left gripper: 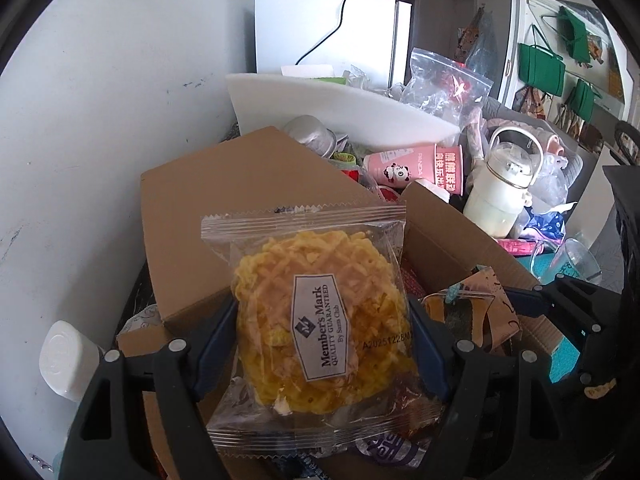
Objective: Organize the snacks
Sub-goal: 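Lift the waffle pack and snack bar and carry both over the box, then open both tools to drop the waffle pack and snack bar into the box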
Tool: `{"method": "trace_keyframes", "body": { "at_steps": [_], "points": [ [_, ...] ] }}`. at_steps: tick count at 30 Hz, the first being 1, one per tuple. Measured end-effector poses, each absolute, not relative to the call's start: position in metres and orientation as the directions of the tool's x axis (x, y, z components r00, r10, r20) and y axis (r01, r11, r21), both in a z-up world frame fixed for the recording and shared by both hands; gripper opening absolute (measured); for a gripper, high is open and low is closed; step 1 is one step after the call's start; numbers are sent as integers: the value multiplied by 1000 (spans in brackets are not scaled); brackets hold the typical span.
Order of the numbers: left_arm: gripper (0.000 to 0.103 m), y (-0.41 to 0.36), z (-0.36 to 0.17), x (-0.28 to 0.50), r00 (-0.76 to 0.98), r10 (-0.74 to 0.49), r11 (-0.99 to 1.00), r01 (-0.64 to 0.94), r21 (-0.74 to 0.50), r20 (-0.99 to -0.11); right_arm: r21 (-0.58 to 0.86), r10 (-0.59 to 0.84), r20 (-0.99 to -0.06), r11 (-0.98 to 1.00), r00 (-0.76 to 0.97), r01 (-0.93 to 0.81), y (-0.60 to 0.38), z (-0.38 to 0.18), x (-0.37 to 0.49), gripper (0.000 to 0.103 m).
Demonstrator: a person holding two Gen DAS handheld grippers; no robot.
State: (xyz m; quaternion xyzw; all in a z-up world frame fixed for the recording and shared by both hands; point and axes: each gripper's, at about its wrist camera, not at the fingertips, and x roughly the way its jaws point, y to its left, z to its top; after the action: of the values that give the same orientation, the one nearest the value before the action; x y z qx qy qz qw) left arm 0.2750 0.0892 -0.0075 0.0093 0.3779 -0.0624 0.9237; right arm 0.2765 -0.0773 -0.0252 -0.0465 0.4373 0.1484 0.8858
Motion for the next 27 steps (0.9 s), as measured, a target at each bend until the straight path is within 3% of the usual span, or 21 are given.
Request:
{"method": "trace_keyframes", "body": {
  "at_steps": [16, 27],
  "points": [
    [78, 81, -39, 293, 588, -62, 995, 103, -1, -807, 3, 163, -853, 952, 496, -307, -74, -53, 287, 81],
    [78, 82, -48, 301, 532, -55, 996, 86, -10, -845, -33, 131, -863, 949, 487, -314, -70, -52, 283, 90]
  ]
}}
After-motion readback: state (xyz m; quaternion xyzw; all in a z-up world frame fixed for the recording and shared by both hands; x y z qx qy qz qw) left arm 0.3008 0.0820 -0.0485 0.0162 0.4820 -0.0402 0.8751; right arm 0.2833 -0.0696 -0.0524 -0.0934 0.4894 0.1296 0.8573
